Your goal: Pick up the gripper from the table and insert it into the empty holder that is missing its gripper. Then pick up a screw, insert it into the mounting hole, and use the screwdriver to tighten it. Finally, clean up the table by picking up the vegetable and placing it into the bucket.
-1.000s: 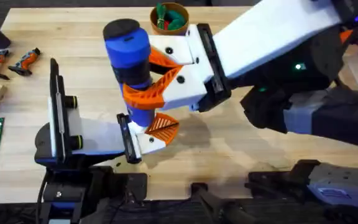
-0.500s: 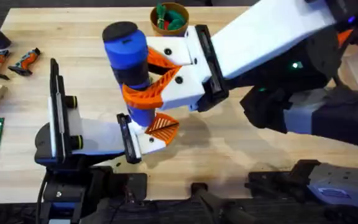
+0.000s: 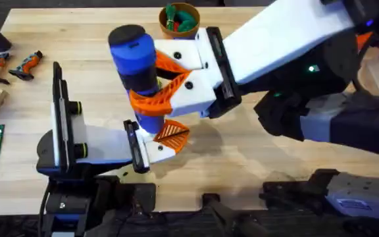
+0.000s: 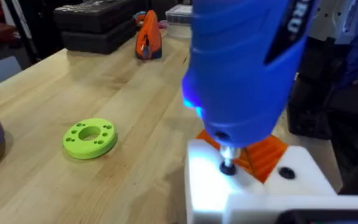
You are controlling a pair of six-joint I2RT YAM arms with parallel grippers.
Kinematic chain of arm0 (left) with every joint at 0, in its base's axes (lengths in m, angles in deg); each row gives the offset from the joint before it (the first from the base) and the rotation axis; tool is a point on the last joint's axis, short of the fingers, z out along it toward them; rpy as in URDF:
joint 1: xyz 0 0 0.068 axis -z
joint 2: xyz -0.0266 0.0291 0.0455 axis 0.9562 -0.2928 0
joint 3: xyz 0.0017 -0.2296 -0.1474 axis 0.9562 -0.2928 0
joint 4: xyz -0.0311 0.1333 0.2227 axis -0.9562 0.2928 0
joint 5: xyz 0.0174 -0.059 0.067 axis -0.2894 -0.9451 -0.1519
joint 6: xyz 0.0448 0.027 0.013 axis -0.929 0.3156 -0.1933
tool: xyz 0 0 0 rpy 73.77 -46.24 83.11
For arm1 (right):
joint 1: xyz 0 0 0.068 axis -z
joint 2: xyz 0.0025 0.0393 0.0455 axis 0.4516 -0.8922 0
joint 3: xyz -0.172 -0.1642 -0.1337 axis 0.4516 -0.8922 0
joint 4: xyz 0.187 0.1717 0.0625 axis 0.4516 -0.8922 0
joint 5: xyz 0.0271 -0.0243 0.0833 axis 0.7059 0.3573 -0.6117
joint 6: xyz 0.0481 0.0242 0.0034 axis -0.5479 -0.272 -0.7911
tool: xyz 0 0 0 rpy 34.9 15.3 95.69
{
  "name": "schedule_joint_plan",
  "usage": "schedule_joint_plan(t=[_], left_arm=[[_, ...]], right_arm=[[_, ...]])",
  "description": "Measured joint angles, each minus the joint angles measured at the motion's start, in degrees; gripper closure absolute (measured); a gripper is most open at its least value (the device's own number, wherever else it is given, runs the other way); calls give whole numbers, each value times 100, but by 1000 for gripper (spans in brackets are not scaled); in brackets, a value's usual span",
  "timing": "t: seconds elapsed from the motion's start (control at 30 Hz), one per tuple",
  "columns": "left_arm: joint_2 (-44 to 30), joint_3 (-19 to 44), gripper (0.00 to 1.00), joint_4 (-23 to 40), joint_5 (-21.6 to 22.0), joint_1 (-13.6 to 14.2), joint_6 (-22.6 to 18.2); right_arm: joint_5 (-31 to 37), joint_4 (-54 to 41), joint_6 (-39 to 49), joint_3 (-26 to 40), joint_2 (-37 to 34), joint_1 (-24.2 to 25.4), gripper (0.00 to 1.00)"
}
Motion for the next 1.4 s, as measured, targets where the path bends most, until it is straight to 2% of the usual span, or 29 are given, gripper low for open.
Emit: schedule_joint_plan(t=[0.73,0.83,0.97,1.07,1.17,1.27,1.4], left_arm=[[0,0,993,0,0,0,-2],[0,0,993,0,0,0,0],[2,0,993,0,0,0,-2],[0,0,993,0,0,0,-2],[2,0,993,0,0,0,0],[0,0,993,0,0,0,0],[0,0,993,0,0,0,-2]], right_arm=[[-4,94,-2,45,0,0,972],[-14,-30,0,280,-2,0,972],[-128,-577,19,903,0,35,972],[-316,-1306,69,1391,0,160,972],[-425,-2707,236,1940,0,436,972],[-381,-4722,585,2543,0,796,972],[243,-7712,1459,3314,-27,1280,972]])
